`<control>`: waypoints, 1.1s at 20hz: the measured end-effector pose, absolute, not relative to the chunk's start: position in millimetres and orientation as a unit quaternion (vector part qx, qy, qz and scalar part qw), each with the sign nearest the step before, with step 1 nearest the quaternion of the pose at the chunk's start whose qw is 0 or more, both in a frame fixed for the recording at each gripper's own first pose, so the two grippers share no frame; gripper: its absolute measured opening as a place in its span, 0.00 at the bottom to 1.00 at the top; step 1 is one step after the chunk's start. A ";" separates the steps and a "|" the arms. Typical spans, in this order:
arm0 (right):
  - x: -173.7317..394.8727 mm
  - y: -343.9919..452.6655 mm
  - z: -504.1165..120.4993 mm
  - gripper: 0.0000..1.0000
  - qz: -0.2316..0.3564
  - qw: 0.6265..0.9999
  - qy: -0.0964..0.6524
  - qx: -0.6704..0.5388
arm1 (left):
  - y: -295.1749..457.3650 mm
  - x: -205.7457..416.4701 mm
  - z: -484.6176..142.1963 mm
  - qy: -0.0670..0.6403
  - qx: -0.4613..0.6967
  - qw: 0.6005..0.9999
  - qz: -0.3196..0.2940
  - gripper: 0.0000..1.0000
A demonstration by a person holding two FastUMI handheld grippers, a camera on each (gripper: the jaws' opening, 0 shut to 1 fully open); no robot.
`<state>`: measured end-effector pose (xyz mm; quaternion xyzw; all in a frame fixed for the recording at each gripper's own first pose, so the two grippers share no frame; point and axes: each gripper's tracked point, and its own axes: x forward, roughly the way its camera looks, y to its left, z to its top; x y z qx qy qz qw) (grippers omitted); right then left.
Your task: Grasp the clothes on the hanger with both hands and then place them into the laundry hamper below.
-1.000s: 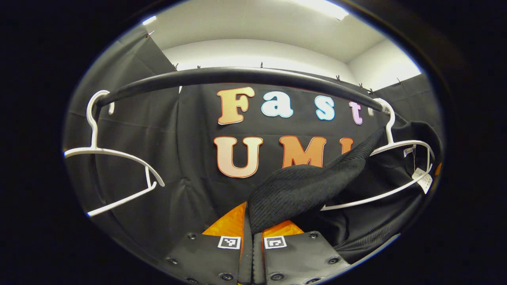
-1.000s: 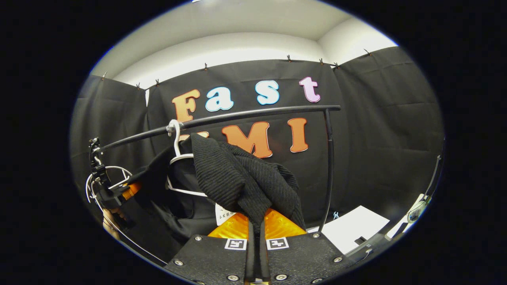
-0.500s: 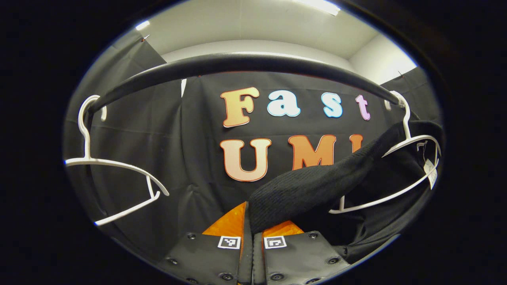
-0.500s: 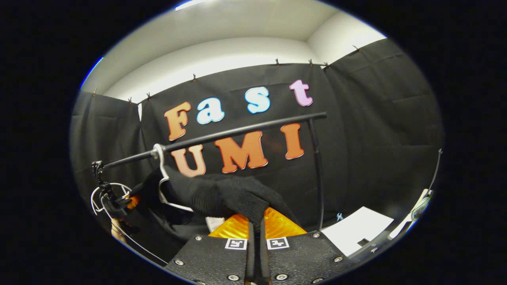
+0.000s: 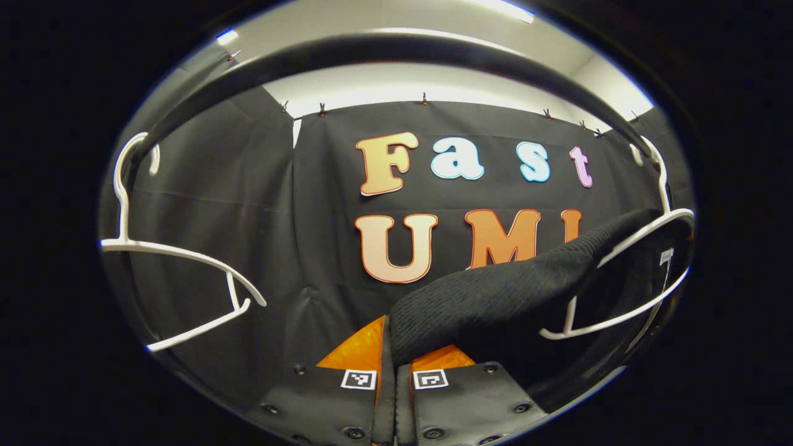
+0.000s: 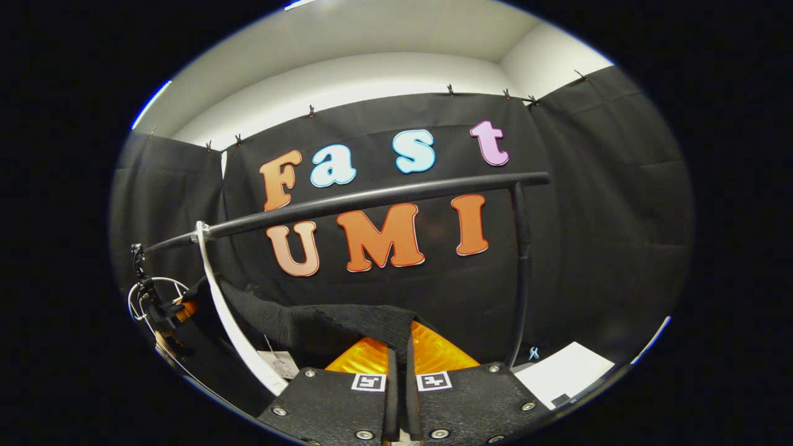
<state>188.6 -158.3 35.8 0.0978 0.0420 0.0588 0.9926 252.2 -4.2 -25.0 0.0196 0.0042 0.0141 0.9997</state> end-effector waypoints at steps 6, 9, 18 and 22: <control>241.4 -139.7 24.1 0.04 0.122 0.984 0.015 0.130 | 21.8 269.6 -33.3 -0.003 0.042 0.998 0.052 0.07; 261.9 -133.8 -1.8 0.04 0.130 0.983 0.021 0.127 | 23.1 270.6 -49.1 0.009 0.048 0.997 0.065 0.08; 277.0 -135.3 -68.0 0.04 0.128 0.977 0.048 0.165 | 19.9 248.3 -82.8 0.021 0.029 0.996 0.076 0.08; 274.5 -138.9 -99.5 0.04 0.125 0.975 0.065 0.175 | 12.2 229.6 -101.9 0.031 0.027 0.996 0.074 0.08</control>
